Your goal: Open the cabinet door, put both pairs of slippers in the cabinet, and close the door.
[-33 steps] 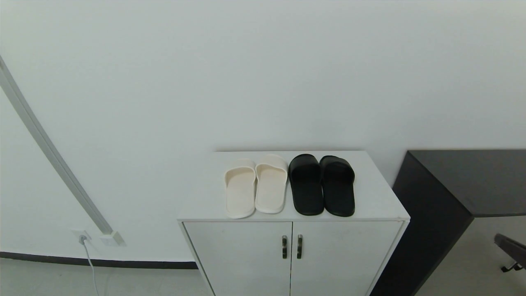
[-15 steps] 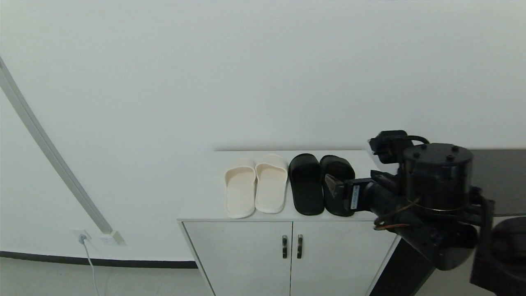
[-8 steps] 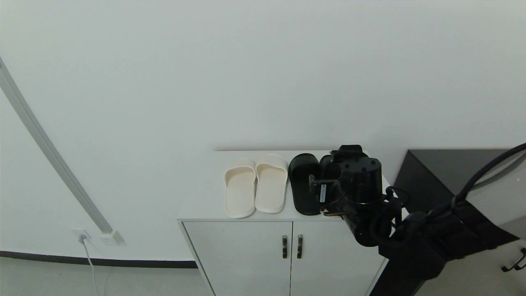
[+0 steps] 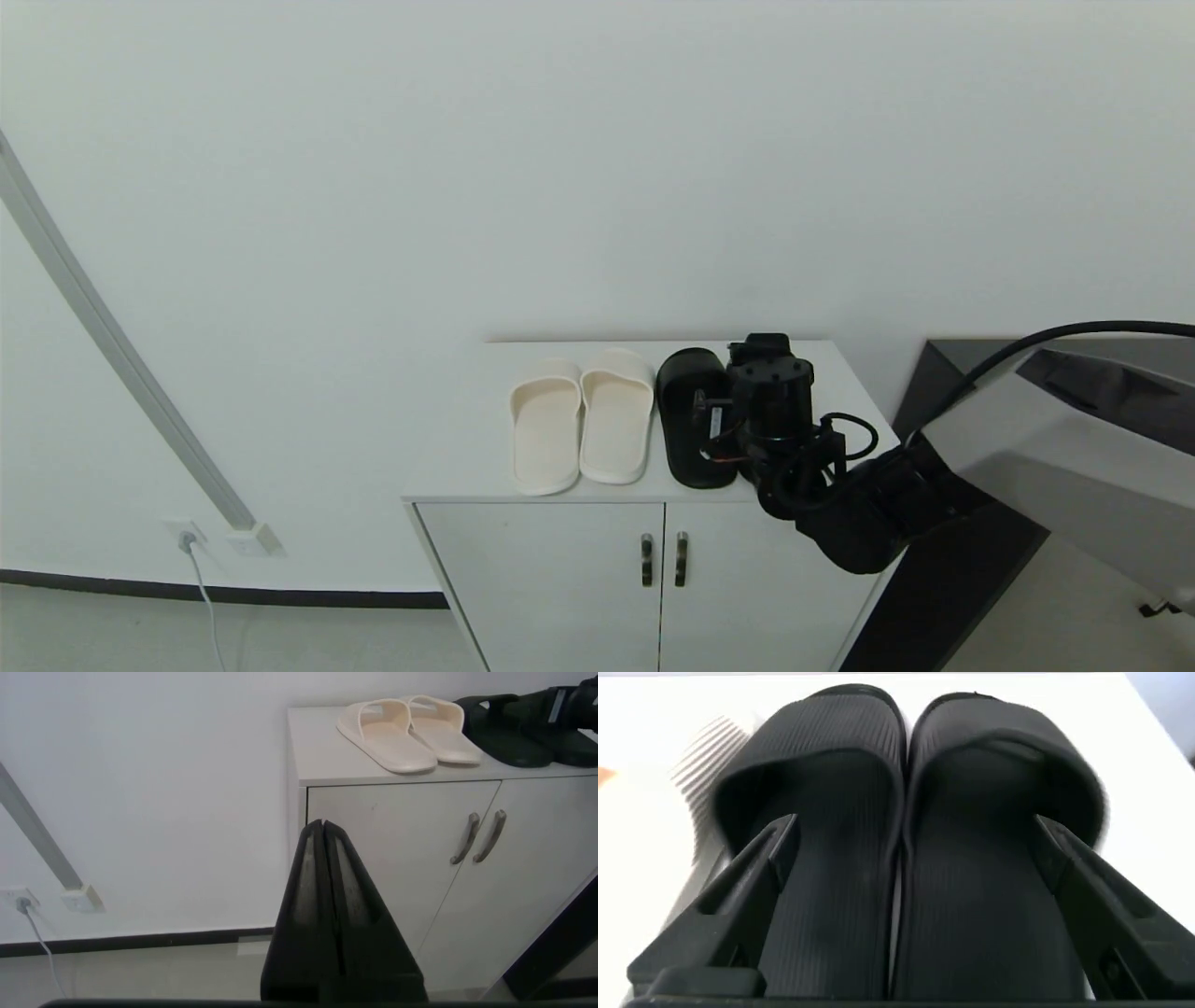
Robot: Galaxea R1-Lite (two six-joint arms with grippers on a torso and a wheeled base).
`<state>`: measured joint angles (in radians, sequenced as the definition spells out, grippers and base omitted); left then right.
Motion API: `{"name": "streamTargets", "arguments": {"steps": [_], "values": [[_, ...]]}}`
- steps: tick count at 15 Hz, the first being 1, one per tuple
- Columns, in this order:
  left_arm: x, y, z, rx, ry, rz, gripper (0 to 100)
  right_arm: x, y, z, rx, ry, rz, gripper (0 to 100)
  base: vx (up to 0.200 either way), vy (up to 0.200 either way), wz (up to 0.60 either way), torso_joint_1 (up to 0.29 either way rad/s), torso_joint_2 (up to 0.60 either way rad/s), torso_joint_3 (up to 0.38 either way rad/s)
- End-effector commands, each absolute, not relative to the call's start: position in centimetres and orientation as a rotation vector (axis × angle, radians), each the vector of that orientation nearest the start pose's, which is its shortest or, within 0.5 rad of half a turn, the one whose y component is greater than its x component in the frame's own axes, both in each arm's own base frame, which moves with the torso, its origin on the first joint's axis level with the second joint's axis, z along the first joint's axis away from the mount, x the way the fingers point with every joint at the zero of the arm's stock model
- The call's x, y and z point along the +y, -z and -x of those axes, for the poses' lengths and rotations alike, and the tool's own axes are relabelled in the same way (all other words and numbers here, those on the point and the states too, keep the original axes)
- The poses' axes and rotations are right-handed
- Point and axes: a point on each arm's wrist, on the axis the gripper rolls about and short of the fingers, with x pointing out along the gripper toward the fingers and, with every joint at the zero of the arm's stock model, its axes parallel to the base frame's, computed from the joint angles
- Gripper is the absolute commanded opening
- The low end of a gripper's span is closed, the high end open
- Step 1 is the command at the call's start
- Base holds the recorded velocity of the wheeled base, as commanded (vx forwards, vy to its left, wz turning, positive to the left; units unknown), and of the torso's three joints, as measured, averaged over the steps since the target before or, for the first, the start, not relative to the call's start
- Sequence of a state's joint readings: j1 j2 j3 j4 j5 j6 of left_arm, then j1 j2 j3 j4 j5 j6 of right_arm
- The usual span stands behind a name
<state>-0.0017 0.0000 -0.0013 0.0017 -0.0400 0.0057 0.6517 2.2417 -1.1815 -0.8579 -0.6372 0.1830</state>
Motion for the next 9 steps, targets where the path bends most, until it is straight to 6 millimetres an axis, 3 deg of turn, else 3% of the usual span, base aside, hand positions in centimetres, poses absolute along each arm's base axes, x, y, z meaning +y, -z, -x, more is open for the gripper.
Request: {"name": "streamTargets", "arguments": {"steps": [1, 9], "values": [[-0.1, -7.6, 2.3, 0.001, 0.041, -0.006, 0, 25.4, -8.8, -37.2, 0.160, 0.021, -0.047, 100, 0.000, 0.000, 0.00, 0.000, 0.00, 0.000], [-0.1, -7.6, 2.3, 0.000, 0.041, -0.005, 0, 25.4, -8.3, -40.6, 0.156, 0.052, -0.043, 100, 0.000, 0.000, 0.00, 0.000, 0.00, 0.000]]}}
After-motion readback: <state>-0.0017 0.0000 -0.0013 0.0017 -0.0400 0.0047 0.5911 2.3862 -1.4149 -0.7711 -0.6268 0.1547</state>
